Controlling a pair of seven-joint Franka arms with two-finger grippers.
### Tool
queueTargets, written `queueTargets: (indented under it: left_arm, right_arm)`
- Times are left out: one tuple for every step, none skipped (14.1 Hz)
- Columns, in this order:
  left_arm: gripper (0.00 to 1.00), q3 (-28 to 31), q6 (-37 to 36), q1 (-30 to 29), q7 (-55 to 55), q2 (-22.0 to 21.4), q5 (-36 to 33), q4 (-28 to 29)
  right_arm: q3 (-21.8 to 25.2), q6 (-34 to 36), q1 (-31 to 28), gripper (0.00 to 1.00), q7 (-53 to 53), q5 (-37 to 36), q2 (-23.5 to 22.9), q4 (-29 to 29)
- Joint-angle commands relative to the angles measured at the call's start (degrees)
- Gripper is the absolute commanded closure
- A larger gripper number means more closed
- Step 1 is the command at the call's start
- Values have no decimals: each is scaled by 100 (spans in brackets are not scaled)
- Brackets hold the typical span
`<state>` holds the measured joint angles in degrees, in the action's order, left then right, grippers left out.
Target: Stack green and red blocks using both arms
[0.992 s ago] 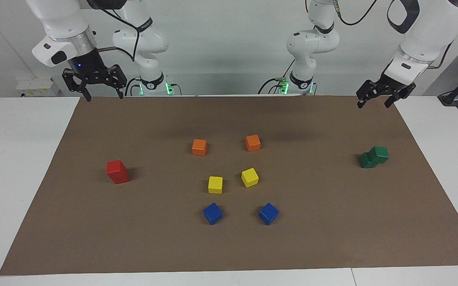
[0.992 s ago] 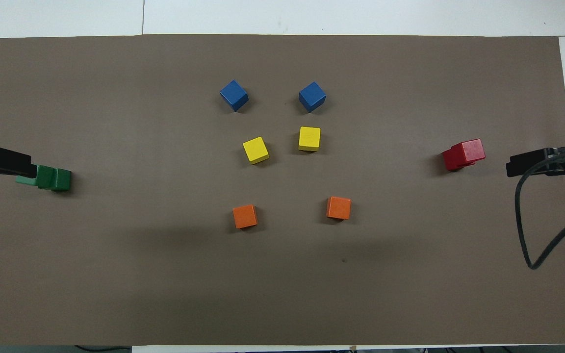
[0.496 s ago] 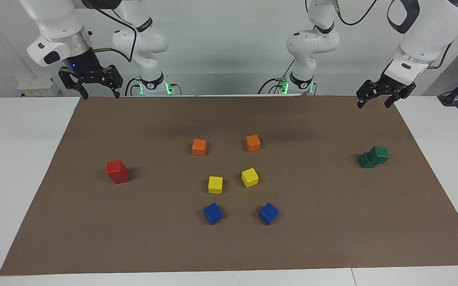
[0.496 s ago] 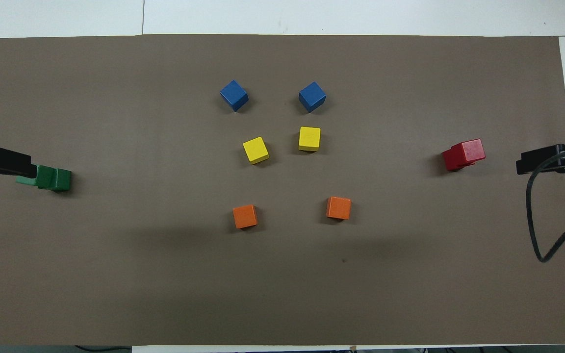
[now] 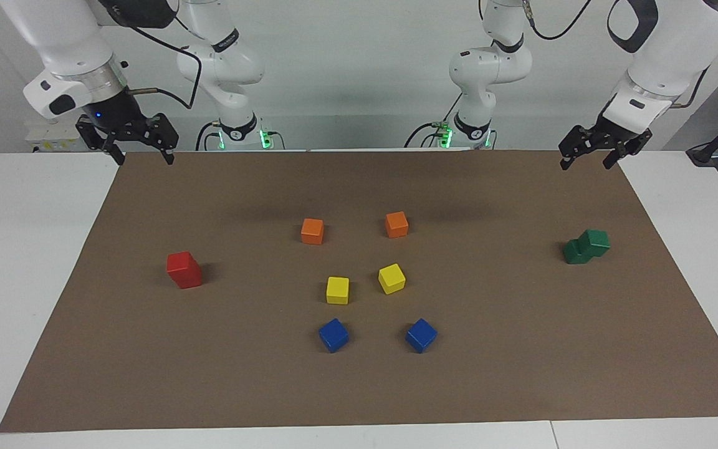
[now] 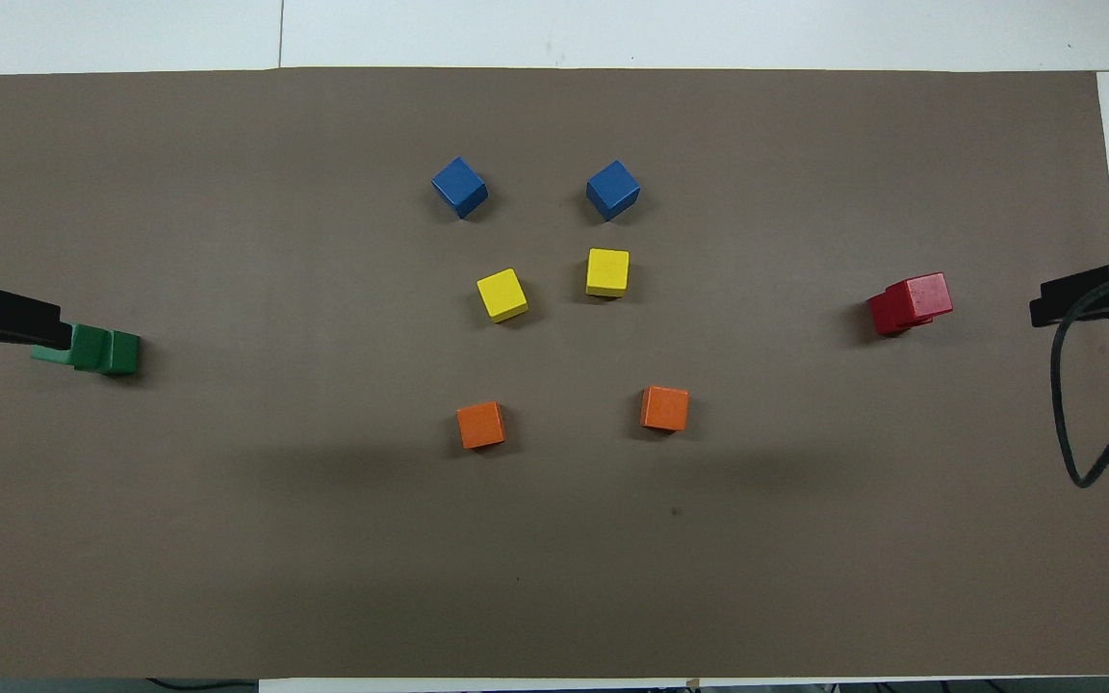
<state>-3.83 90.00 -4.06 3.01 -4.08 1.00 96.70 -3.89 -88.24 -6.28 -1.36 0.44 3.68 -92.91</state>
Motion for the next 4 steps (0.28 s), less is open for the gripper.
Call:
queueTargets:
  left_arm:
    - [0,101,-167,116,-82,100,14,-196]
    - [0,101,-167,116,-82,100,14,-196]
    - [0,101,-167,107,-82,100,23,-196]
    - [0,101,-167,107,-82,100,23,-196]
  right_arm:
    - [-147,97,-172,0,-127,-79,-87,159]
    - [-147,88,-172,0,-127,-79,-79,159]
    - [-147,79,-172,0,-127,-79,-78,159]
    - [-155,71,-163,0,-127,-79,-70,159]
